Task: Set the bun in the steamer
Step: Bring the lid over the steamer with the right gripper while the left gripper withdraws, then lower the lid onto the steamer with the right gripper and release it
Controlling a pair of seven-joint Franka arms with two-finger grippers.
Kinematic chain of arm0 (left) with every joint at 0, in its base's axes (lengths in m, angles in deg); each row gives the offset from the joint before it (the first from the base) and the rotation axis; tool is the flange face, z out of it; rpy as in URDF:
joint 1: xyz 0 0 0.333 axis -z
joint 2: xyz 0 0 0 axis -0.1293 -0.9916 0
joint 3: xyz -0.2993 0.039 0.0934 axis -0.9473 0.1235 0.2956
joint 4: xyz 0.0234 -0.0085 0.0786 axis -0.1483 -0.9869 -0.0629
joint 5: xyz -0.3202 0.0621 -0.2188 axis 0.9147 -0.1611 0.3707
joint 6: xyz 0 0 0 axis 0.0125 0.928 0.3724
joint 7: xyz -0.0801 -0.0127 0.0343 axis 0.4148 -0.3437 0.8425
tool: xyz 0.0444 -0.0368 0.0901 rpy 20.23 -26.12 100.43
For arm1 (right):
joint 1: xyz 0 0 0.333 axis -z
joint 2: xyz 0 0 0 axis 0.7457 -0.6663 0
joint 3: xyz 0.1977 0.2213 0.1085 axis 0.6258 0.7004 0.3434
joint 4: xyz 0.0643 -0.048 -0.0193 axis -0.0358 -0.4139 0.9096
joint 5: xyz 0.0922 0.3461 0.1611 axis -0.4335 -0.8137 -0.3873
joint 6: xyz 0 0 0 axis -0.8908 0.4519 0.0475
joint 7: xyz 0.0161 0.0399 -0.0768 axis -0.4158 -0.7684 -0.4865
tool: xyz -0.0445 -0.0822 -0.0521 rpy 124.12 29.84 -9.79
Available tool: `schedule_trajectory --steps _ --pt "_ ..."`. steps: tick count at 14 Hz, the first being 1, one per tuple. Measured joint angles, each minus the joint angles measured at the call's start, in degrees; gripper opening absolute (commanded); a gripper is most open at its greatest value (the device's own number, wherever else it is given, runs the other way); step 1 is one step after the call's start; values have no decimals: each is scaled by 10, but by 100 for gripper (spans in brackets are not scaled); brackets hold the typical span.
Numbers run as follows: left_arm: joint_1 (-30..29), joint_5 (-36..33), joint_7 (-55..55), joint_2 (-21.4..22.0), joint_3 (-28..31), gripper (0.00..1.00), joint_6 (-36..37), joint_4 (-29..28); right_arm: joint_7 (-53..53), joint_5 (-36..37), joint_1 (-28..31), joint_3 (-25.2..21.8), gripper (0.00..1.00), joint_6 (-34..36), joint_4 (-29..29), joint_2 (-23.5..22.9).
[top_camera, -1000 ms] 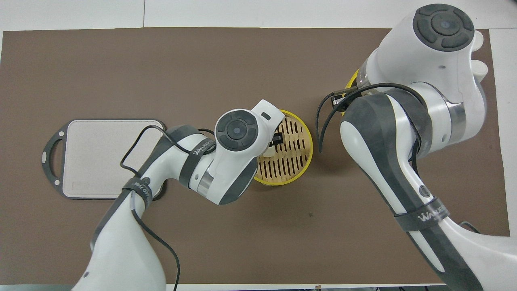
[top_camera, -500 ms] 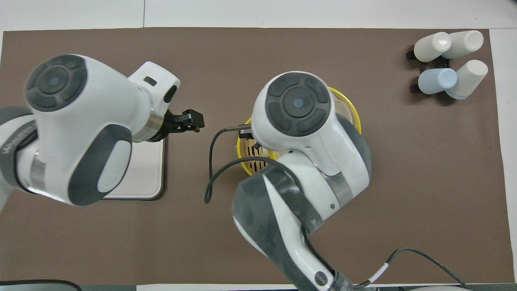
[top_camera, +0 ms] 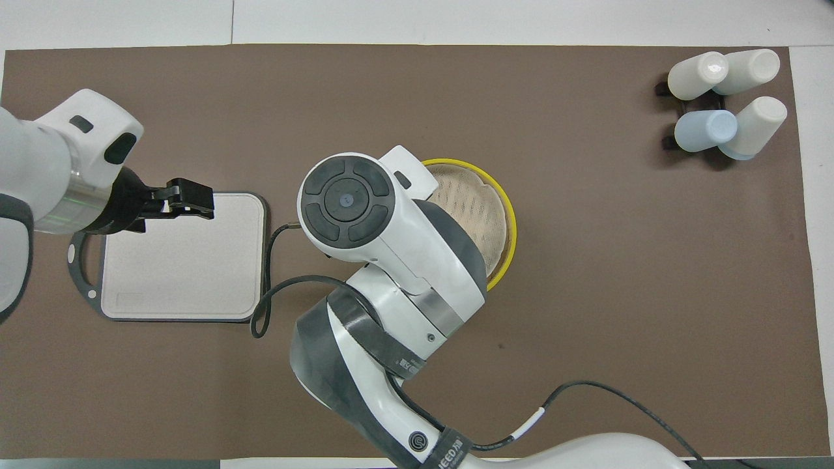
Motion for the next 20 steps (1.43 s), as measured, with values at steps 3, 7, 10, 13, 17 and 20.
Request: schedule_trajectory --steps 3,7,10,13,17,20 --pt "-40 -3 72 1 0 100 35 14 0 4 2 -2 0 0 -4 -7" --pt "-58 -11 111 2 0 100 90 40 -6 6 3 -2 0 -16 -30 -6" --pt "-58 -12 111 2 -1 100 115 62 -9 6 3 -3 0 -22 -46 -3" --pt "-58 -12 111 2 -1 100 119 71 -9 6 3 -3 0 -24 -58 3" --pt "-64 -12 112 -14 -1 100 119 86 -9 6 3 -3 0 -46 -75 6" --pt "-65 -10 112 -21 -1 100 117 96 -9 5 2 -2 0 -63 -78 7"
